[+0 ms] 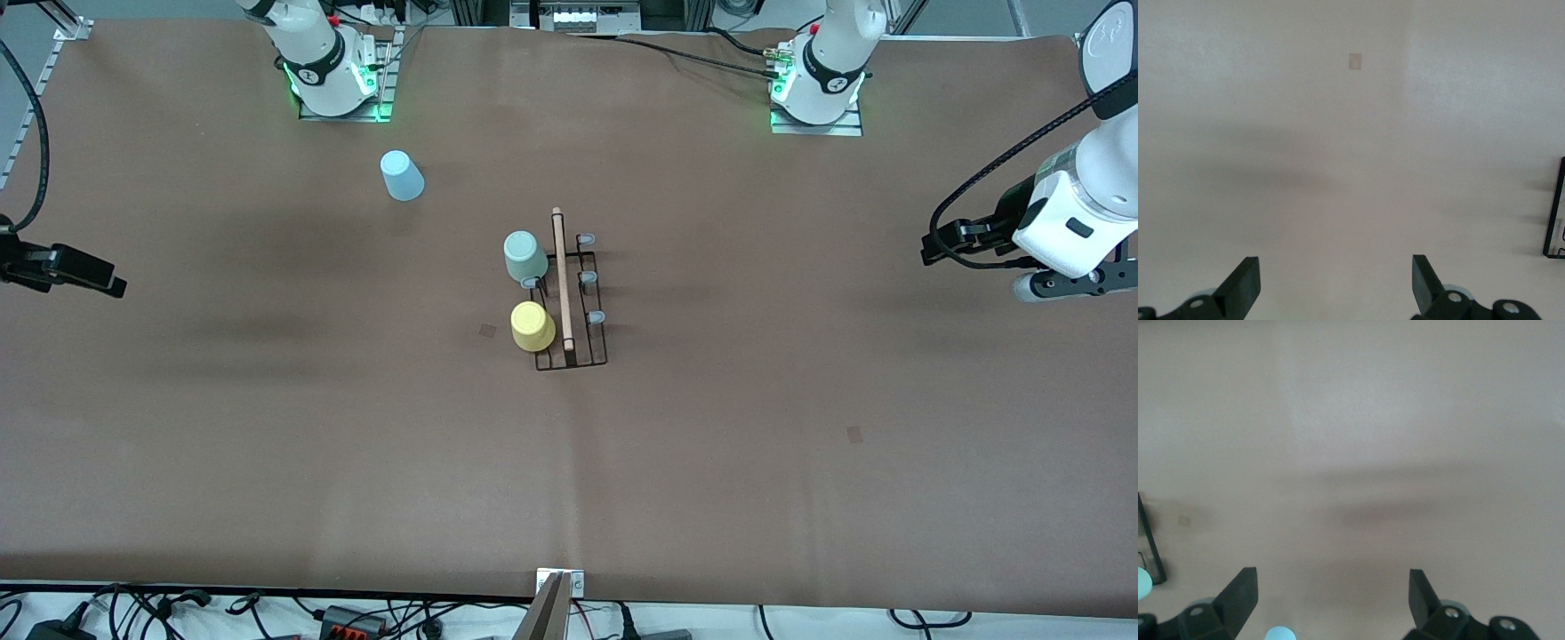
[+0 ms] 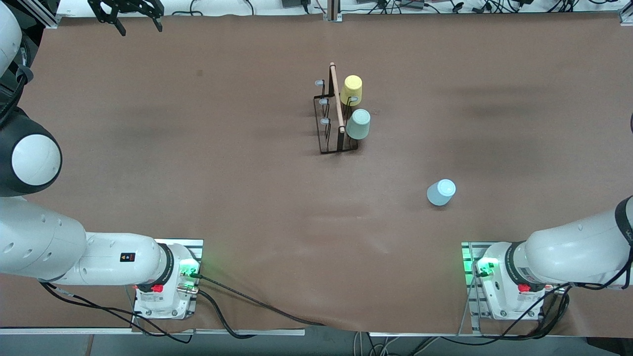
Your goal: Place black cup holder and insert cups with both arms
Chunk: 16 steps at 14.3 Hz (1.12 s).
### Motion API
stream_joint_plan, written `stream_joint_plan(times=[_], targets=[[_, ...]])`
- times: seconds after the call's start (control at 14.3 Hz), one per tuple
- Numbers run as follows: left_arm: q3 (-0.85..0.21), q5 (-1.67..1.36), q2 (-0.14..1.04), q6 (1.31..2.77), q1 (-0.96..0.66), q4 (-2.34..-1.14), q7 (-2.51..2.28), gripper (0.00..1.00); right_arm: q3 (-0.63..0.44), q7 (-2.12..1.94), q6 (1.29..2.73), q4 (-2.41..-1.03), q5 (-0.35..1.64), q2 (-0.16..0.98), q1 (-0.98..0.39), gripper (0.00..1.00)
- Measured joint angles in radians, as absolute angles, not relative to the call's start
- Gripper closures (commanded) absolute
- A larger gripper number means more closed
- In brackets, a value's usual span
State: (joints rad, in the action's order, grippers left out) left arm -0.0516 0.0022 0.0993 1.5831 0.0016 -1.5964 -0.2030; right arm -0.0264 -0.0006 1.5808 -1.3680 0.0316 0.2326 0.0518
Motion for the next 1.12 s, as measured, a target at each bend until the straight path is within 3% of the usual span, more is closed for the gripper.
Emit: stream_joint_plan(times=[0.49,1.12], targets=[[-0.051,0.002,0.099,1.582,0.002,-1.596,-0.203,0.00,-0.018,-0.011,1.787,-1.746,0.013,-0.013,0.051,0.00],[-0.051,0.002,0.099,1.582,0.002,-1.596,-0.189,0.00,-0.017,-0.020,1.729,-1.773,0.011,-0.062,0.051,0.00]])
